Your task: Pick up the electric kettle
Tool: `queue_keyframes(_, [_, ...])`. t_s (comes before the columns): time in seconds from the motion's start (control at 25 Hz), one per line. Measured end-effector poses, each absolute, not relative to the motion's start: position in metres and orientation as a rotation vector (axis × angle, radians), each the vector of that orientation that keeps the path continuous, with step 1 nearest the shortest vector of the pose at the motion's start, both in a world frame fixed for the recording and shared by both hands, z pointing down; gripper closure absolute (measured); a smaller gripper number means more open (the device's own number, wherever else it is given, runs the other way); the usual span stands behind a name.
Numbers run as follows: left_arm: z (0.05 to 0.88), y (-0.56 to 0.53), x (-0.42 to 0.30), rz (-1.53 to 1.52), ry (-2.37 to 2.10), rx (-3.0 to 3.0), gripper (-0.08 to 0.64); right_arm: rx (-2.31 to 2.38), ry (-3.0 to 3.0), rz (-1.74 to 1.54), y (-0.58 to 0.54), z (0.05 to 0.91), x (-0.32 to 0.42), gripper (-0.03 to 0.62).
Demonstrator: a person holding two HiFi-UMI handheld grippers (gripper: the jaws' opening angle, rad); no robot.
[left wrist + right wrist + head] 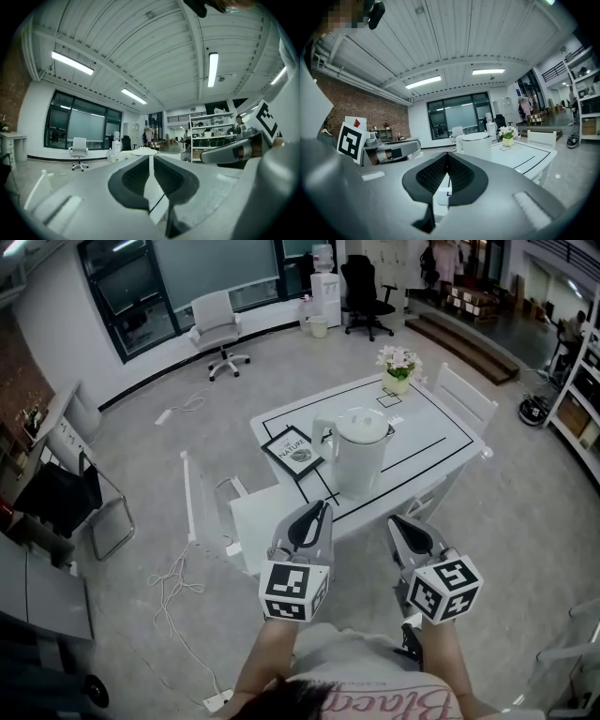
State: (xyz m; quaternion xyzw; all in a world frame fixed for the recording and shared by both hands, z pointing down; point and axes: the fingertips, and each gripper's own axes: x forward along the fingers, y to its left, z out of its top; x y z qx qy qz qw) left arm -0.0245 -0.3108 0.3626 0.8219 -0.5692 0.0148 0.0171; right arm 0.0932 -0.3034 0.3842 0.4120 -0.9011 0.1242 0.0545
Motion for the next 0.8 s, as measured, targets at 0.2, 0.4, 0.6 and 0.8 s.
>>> queue_keyframes(0.2, [0.378,-0.351,-0.035,0.085,-1.792,2.516,0.483,1.300,-2.692,0.422,-0.339,0.401,0.101,0.566])
queue_keyframes(0.4, [0.392,-0.408,-0.054,0.234,-1.912,2.518,0.401,1.371,-2.641,0.443,-0.385,0.410,0.104,0.566])
queue_keyframes(0.6, [0.408,-0.470,-0.066,0.282,-1.868,2.521,0.380,1.492,-2.572,0.466,-0.435,0.418,0.112,0.566])
queue_keyframes(0.8, [0.430,-0.523,-0.074,0.340,-1.825,2.523,0.379,1.563,-2.511,0.483,-0.473,0.429,0.111,0.566])
